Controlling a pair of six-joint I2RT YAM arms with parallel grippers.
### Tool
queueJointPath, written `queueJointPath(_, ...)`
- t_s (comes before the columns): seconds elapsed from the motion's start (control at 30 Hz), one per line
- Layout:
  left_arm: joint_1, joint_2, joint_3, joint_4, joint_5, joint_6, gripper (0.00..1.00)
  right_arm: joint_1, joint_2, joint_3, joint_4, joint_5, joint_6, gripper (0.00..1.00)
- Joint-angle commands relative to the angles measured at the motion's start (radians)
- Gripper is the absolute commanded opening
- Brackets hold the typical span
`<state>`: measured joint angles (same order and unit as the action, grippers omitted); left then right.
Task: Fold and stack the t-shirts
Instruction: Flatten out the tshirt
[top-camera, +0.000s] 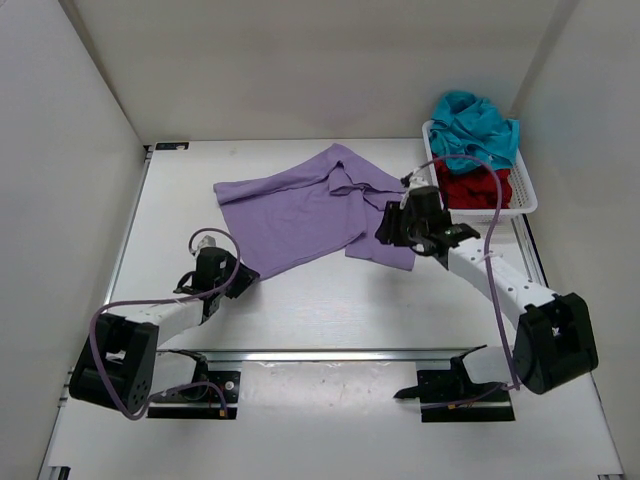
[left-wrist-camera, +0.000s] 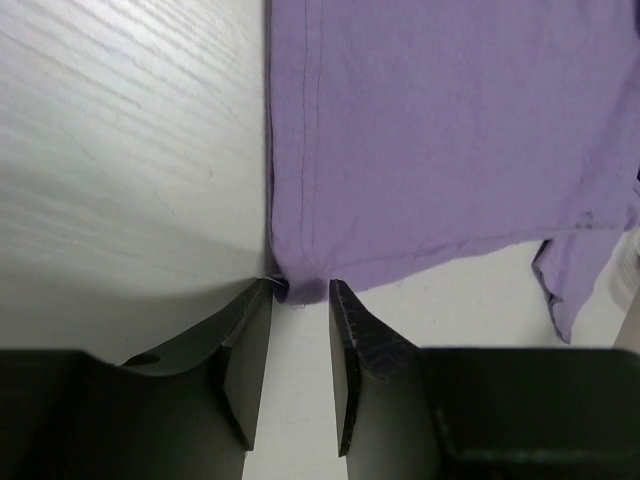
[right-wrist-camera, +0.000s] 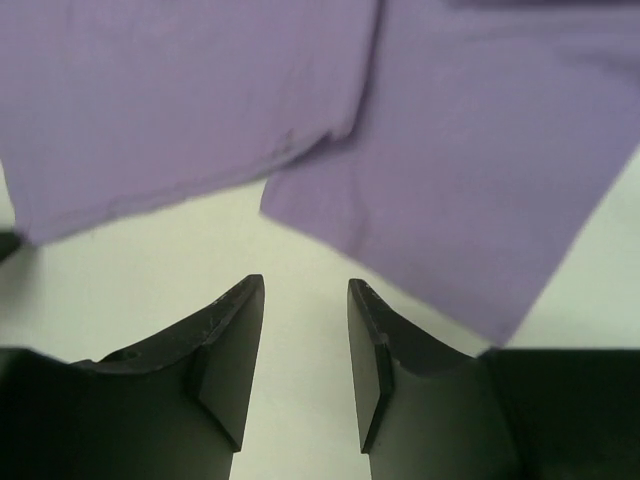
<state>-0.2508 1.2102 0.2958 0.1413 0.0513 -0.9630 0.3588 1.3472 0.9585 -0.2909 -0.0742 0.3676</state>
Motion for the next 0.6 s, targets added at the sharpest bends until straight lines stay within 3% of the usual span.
queueJointPath(0.0, -0.005, 0.048, 0.037, -0.051, -0.110, 0.006, 0.39, 0.034, -0.068, -0.107, 0.145, -0.050, 0.063, 0.38)
queueJointPath(0.23, -0.033, 0.112, 0.111, -0.097, -0.165, 0.004, 0.28, 0.055, -0.218, -0.329, 0.265, -0.105, 0.125, 0.40)
queueJointPath(0.47, -0.039, 0.127, 0.138, -0.120, -0.185, -0.005, 0.01, -0.072, -0.324, -0.487, 0.280, -0.112, 0.166, 0.42)
queueJointPath(0.57, -0.048, 0.103, 0.141, -0.115, -0.188, 0.001, 0.00, -0.168, -0.342, -0.523, 0.262, -0.092, 0.177, 0.45)
